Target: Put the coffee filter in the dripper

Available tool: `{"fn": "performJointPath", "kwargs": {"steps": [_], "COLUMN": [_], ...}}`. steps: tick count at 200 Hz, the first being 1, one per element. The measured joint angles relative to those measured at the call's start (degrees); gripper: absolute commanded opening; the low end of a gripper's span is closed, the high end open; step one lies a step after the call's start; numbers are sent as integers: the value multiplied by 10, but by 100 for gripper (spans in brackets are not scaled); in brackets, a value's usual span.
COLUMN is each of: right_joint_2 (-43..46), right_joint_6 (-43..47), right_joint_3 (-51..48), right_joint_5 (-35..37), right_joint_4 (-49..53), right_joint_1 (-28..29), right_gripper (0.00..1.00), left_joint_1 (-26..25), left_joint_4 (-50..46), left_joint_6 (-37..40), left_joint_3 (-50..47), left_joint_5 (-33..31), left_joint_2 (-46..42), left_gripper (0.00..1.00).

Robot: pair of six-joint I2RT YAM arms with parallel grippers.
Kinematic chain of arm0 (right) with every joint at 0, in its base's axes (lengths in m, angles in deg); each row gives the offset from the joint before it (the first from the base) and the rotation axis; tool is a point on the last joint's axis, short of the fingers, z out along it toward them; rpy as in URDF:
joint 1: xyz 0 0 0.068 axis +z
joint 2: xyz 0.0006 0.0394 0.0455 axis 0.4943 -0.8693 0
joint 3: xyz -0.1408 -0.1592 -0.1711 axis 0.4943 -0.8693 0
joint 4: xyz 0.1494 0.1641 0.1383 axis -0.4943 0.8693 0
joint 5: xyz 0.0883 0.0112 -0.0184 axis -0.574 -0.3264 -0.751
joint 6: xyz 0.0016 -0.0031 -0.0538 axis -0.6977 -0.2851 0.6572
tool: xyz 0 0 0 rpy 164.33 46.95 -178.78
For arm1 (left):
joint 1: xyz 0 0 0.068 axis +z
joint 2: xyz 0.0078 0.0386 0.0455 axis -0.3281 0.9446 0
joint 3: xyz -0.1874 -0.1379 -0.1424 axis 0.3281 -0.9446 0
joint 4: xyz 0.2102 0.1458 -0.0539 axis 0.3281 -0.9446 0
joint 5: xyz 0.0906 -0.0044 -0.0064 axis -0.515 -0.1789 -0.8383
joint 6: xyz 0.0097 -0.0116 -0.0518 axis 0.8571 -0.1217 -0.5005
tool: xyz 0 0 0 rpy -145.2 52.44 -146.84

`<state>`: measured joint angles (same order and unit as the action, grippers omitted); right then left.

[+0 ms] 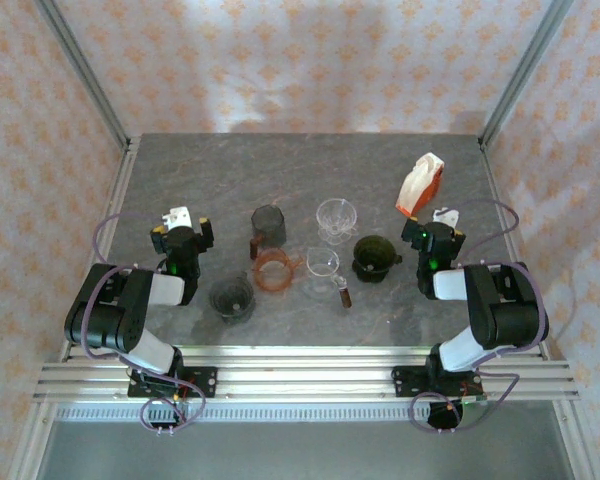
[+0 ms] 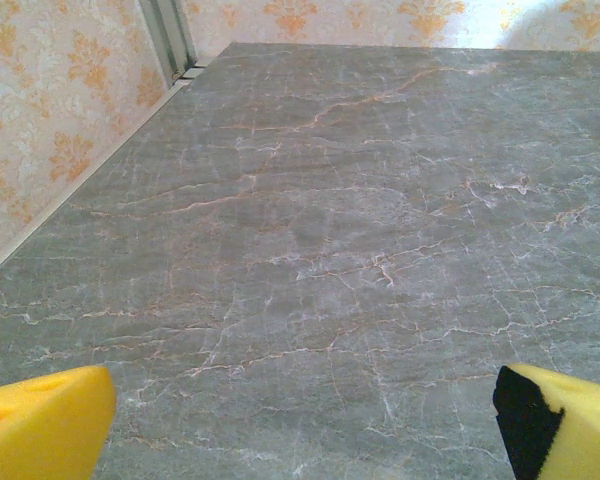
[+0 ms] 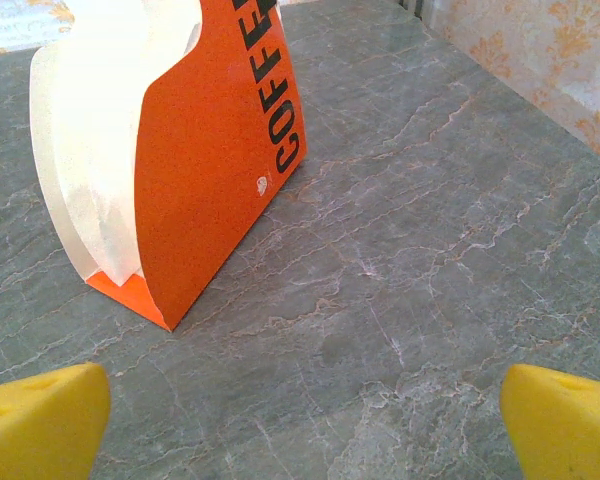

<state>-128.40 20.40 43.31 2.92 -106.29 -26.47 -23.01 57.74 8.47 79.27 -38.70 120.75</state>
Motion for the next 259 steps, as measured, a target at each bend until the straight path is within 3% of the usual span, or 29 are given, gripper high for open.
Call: {"fn": "performJointPath", "kwargs": {"steps": [117,175,208,224,236,259], "right_joint_2": [1,51,113,138,143,140], "right_joint_6": [0,-15,-49,-105,-203,-302], "right_joint_3": [2,138,151,158,189,235], "right_joint_5": [-20,-3,16,34,56,19], "right_joint_4": [6,207,274,306,371,425], "right_joint_1": [-12,-9,7,8,5,-16], "right_gripper": [100,100,100,100,100,97], "left_joint_1": [0,0,0,0,0,12], "left_joint_4": [0,-110,-113,-86,-78,-164], "left_joint_6": [0,-8,-31,-61,-110,-287], "left_joint_3": [0,39,45,39,39,47], "left_joint_5": [0,-18,-30,-31,-42,-68], "left_joint_2": [0,-110,-183,-208,-223,-279], "left_gripper": [100,100,100,100,100,100]}}
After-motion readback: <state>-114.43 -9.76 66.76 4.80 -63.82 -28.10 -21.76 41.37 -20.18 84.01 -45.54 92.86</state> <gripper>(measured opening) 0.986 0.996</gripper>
